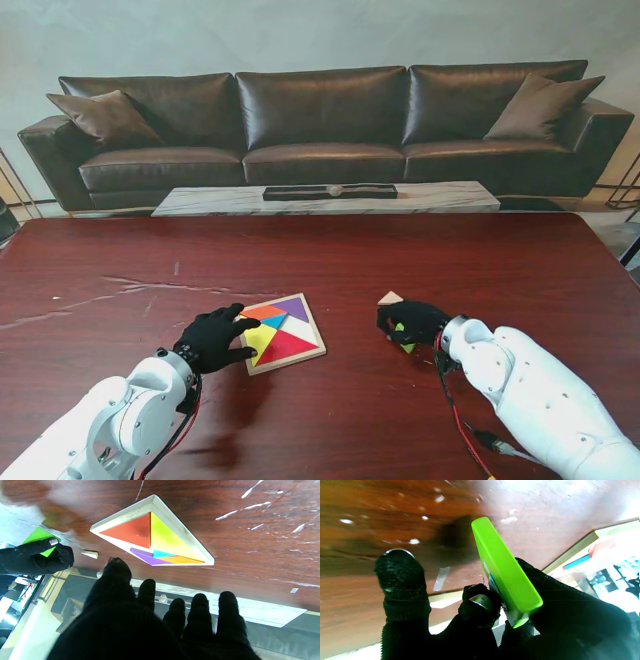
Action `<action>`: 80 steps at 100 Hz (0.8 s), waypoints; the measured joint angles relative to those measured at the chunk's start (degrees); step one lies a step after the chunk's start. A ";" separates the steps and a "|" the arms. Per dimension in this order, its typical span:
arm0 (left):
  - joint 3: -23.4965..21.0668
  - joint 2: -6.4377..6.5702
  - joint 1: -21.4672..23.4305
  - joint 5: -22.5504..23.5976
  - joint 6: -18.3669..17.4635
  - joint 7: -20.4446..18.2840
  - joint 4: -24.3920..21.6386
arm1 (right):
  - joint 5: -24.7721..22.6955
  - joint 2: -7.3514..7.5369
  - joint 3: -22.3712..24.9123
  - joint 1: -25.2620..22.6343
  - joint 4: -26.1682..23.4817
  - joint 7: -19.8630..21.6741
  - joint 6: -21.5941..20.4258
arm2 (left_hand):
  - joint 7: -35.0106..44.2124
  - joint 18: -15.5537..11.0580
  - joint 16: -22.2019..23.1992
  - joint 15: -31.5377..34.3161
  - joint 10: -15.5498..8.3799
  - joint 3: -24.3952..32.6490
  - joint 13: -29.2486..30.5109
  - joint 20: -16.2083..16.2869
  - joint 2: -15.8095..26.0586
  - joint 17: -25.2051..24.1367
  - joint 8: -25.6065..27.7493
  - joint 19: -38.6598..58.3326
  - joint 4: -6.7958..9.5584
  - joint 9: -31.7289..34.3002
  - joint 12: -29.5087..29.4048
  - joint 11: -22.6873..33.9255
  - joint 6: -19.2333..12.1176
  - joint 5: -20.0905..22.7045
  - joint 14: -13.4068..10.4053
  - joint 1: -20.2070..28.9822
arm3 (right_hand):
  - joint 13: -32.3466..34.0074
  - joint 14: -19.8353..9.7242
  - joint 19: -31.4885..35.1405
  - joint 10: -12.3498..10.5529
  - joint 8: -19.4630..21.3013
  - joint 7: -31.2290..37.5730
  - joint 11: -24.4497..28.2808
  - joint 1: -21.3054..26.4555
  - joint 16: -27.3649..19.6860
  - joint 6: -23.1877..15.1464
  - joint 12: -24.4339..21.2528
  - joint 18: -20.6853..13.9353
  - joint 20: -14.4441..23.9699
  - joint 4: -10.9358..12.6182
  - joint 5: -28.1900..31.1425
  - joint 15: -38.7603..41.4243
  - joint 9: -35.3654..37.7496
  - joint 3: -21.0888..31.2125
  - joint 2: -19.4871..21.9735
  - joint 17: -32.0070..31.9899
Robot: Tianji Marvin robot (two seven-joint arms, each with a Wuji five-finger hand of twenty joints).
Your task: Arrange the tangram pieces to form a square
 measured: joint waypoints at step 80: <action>-1.19 -0.14 0.71 -0.58 0.09 1.24 0.17 | 12.64 -7.62 -22.49 17.15 7.21 -2.18 -0.40 | 0.00 0.00 0.00 -0.02 0.00 -0.60 0.00 0.00 0.56 0.00 0.00 -0.10 0.01 0.00 0.00 0.00 -0.02 0.03 -0.17 0.00 | -0.84 0.14 -0.86 0.06 0.62 -0.25 -0.13 0.03 -0.04 -0.06 0.41 0.71 0.00 0.00 -0.04 -0.43 -0.76 -0.10 0.00 -4.85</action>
